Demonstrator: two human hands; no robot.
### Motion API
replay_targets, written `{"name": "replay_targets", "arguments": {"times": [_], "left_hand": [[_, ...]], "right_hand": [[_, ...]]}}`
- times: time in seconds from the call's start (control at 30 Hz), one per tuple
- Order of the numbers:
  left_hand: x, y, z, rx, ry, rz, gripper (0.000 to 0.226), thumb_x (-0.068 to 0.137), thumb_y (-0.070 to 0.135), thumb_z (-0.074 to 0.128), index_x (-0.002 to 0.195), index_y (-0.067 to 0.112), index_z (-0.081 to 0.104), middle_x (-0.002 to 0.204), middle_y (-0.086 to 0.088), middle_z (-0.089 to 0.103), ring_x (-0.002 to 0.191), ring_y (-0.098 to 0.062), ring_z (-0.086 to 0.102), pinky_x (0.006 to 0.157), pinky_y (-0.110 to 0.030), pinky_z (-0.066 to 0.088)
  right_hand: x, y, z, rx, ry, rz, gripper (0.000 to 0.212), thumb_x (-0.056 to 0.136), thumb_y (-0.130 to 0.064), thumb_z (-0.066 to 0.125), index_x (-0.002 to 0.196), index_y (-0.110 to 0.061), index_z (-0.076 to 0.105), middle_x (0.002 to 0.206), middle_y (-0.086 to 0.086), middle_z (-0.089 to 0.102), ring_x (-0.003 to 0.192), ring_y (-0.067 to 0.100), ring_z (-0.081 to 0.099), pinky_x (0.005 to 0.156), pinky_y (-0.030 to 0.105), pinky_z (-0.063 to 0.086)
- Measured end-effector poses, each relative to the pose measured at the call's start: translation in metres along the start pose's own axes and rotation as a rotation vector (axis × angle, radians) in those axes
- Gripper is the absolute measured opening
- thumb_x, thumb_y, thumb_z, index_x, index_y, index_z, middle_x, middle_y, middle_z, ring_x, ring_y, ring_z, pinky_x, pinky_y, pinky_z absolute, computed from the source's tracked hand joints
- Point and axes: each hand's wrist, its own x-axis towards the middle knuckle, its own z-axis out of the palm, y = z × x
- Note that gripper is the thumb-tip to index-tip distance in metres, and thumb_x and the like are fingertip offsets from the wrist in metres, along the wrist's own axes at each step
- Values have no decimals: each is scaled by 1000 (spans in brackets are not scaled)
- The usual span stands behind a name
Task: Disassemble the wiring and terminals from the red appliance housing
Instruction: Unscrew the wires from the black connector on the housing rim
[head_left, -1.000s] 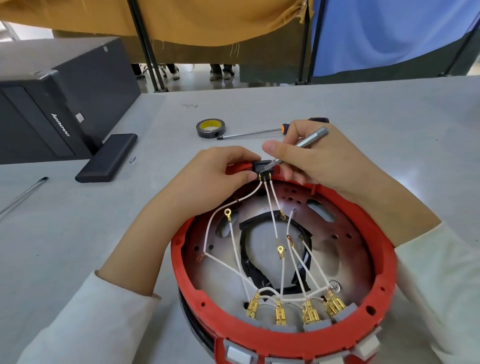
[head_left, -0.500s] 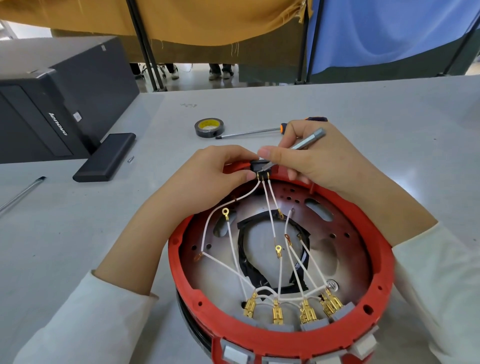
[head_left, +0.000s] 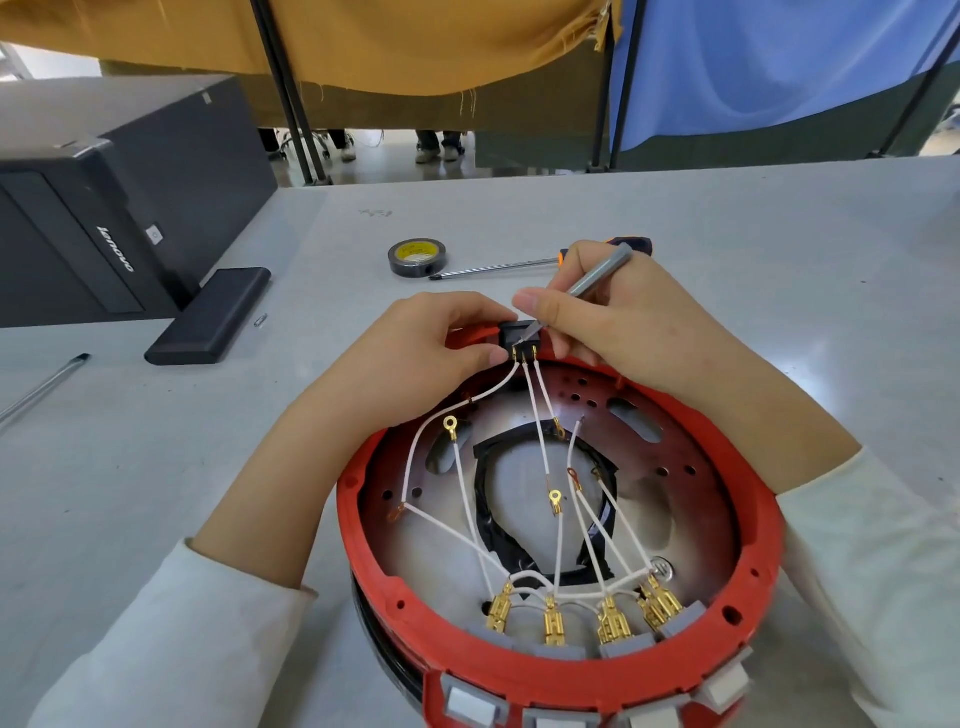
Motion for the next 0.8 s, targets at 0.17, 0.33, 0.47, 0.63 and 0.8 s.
{"name": "replay_targets", "arguments": {"times": [0.17, 0.33, 0.47, 0.63, 0.8], "left_hand": [[1, 0, -1, -32, -69, -8, 34, 90, 22, 62, 122, 32, 59, 122, 19, 60, 117, 1, 52, 106, -26, 37], [1, 0, 0, -36, -67, -26, 34, 89, 23, 64, 122, 30, 60, 120, 18, 61, 115, 1, 53, 106, -29, 37], [1, -1, 0, -34, -53, -17, 31, 89, 23, 64, 119, 30, 61, 117, 18, 63, 113, 0, 54, 105, -30, 39], [2, -2, 0, -18, -40, -6, 33, 88, 25, 65, 120, 31, 61, 118, 18, 62, 113, 0, 54, 104, -29, 39], [2, -2, 1, -17, -22, 13, 34, 88, 22, 65, 119, 33, 61, 120, 20, 61, 115, 1, 52, 102, -21, 36]], "right_hand": [[7, 3, 2, -5, -21, 6, 33, 91, -41, 59, 69, -17, 49, 50, -7, 54, 40, 2, 44, 43, 10, 35], [16, 0, 3, -75, -57, 59, 48, 96, -43, 49, 58, -13, 50, 47, -4, 51, 37, 2, 43, 41, 9, 34], [18, 3, 6, -63, -32, 64, 42, 96, -41, 49, 67, -11, 50, 47, -6, 52, 39, 2, 44, 45, 11, 36], [4, 6, 9, -66, 8, -60, 32, 96, -41, 50, 70, -23, 43, 52, -9, 54, 47, 1, 46, 52, 14, 37], [0, 3, 9, -163, 16, -92, 31, 96, -42, 48, 73, -24, 43, 53, -8, 55, 47, 0, 47, 51, 12, 36]]}}
